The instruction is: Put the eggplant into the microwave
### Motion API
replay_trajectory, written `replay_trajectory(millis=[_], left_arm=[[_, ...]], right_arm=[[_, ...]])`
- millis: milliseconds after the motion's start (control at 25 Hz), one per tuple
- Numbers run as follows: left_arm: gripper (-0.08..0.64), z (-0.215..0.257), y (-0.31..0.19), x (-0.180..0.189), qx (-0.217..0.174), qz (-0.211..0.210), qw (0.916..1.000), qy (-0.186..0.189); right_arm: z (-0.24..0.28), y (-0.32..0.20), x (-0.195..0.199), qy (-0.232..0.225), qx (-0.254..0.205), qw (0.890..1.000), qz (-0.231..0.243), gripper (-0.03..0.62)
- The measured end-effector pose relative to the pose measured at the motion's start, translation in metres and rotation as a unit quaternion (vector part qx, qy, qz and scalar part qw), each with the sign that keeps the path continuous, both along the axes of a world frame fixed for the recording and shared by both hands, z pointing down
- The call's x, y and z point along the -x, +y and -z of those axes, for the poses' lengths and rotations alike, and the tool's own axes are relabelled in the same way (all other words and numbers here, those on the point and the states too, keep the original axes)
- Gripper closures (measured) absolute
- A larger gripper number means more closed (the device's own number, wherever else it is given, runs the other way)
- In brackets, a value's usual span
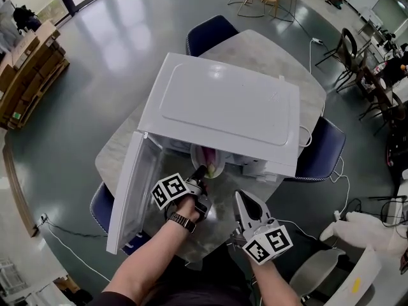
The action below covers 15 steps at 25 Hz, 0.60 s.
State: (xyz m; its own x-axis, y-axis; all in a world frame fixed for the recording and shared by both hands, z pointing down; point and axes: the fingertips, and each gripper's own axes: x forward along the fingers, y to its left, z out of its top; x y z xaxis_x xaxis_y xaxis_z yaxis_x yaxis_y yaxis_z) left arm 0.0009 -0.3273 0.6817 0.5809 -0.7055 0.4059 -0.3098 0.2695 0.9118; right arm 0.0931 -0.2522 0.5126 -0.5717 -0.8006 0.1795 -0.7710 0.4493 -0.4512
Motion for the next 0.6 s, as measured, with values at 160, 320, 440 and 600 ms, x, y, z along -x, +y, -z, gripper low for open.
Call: replay_trajectory(millis=[160, 320, 440, 600], left_arm=[[0.532, 0.0, -0.014, -0.004, -0.019, -0.002, 0.9998, 0.007], [0.532, -0.003, -0.023, -0.006, -0.036, -0.004, 0.9993, 0.008], [0.531, -0.003, -0.029, -0.004, -0.05, -0.003, 0.9987, -0.003], [0.531, -0.003, -0.036, 0.001, -0.067, 0.0, 0.9976, -0.018]], right_arm=[[-0.003, -0.003, -0.003, -0.01, 0.002, 1.0, 0.003, 0.591], [-0.005, -0.008, -0.001, -0.017, 0.001, 1.0, 0.005, 0.591], [-0.007, -0.01, 0.0, -0.02, 0.001, 1.0, 0.008, 0.591], [-0.009, -0.012, -0.002, -0.021, 0.005, 1.0, 0.008, 0.591]])
